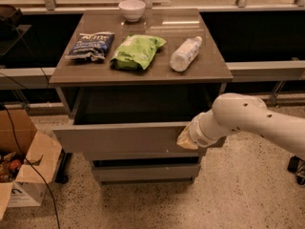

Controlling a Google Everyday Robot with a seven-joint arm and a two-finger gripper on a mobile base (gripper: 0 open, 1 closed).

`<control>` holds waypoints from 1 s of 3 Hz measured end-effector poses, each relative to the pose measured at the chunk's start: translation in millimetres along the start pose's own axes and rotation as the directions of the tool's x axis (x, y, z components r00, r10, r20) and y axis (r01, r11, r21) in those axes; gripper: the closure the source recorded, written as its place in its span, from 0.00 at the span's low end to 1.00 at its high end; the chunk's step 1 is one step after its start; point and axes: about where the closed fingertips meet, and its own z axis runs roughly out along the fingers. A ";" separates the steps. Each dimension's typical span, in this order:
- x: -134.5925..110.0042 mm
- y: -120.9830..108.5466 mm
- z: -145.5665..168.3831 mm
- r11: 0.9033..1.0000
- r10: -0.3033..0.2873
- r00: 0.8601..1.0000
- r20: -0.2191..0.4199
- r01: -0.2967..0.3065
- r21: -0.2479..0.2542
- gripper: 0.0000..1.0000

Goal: Close top drawer

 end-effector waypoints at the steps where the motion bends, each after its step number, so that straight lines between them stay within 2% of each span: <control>1: 0.0 0.0 0.0 1.000 0.000 1.000 0.000 0.000 0.000 0.15; 2: 1.0 -1.9 2.9 1.000 0.014 1.000 0.002 -0.014 0.013 0.00; 3: 2.1 1.4 1.7 1.000 0.014 1.000 0.002 -0.014 0.013 0.00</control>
Offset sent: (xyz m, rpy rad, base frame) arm 0.0233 -0.0019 -0.0096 0.0128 -0.0274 -0.0787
